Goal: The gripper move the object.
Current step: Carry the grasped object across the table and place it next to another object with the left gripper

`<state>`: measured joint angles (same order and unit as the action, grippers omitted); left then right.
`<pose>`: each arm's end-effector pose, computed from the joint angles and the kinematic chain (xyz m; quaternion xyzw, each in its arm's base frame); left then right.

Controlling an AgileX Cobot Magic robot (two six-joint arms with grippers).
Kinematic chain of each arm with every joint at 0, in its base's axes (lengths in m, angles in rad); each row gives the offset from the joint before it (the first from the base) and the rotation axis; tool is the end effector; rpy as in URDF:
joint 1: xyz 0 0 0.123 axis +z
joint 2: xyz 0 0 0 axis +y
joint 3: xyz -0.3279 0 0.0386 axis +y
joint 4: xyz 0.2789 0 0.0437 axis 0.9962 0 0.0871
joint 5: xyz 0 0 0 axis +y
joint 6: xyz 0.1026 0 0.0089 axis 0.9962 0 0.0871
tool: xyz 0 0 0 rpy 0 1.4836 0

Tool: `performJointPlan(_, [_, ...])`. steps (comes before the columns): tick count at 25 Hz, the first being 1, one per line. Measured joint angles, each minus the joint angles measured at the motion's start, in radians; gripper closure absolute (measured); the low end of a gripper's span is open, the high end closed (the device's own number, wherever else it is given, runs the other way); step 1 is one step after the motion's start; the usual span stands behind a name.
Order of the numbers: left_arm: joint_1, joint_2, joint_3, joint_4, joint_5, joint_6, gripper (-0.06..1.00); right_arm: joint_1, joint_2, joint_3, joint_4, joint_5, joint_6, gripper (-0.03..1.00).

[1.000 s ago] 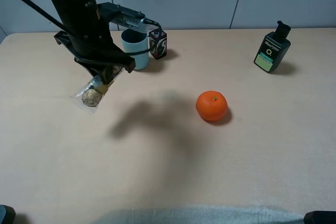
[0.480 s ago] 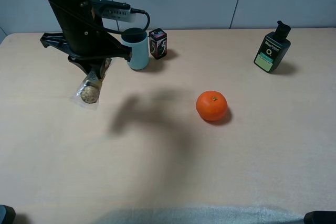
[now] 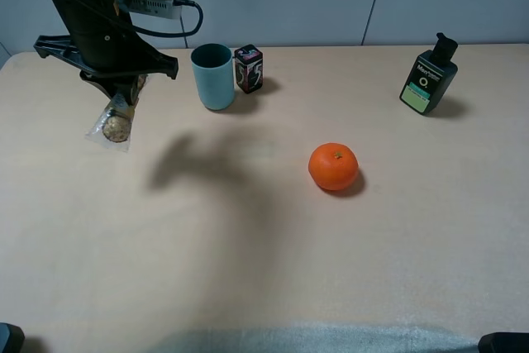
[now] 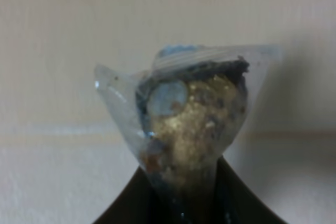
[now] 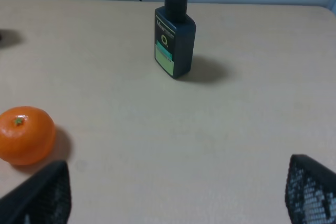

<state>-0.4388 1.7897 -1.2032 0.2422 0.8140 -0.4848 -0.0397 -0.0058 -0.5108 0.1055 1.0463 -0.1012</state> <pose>0.3630 -0.1505 0.2190 0.0483 0.9858 0.0307 0.1577 -0.0141 0.0100 0.2917 -0.0280 0.8434 0.0150 0.5363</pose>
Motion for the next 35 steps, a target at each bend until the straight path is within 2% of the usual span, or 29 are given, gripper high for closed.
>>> performJointPlan(5, [0.017, 0.067, -0.061, 0.001, 0.01, 0.061, 0.75, 0.0, 0.0, 0.0, 0.0, 0.0, 0.0, 0.35])
performJointPlan(17, [0.017, 0.222, -0.32, 0.0, 0.075, 0.095, 0.75, 0.0, 0.0, 0.0, 0.0, 0.0, 0.0, 0.35])
performJointPlan(35, [0.017, 0.389, -0.409, 0.005, 0.077, 0.098, 0.75, 0.0, 0.0, 0.0, 0.0, 0.0, 0.0, 0.35])
